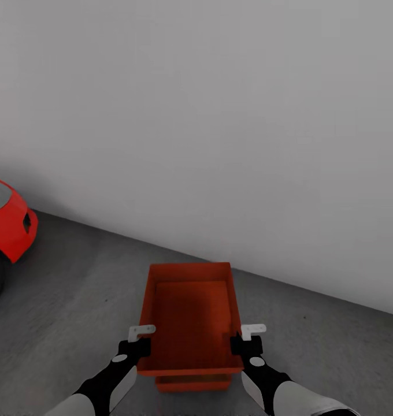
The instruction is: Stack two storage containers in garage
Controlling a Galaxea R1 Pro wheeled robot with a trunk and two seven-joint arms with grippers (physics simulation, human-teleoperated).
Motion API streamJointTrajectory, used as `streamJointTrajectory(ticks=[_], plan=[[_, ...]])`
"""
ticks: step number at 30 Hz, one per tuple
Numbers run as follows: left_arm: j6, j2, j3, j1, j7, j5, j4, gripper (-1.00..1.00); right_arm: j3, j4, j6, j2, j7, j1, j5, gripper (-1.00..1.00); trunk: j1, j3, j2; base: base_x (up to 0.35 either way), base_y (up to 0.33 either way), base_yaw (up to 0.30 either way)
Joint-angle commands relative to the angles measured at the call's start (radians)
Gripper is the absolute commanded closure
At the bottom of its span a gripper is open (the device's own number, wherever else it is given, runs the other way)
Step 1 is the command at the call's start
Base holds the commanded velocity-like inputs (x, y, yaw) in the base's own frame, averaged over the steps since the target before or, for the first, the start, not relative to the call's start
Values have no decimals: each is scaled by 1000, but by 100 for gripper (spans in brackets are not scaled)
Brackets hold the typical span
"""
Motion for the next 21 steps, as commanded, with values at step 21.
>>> streamJointTrajectory(ticks=[21], plan=[[-4,-1,13,-1,33,-10,-3,100,-36,4,-6,1,-24,0,-21,100,0,-34,-1,0,0,0]])
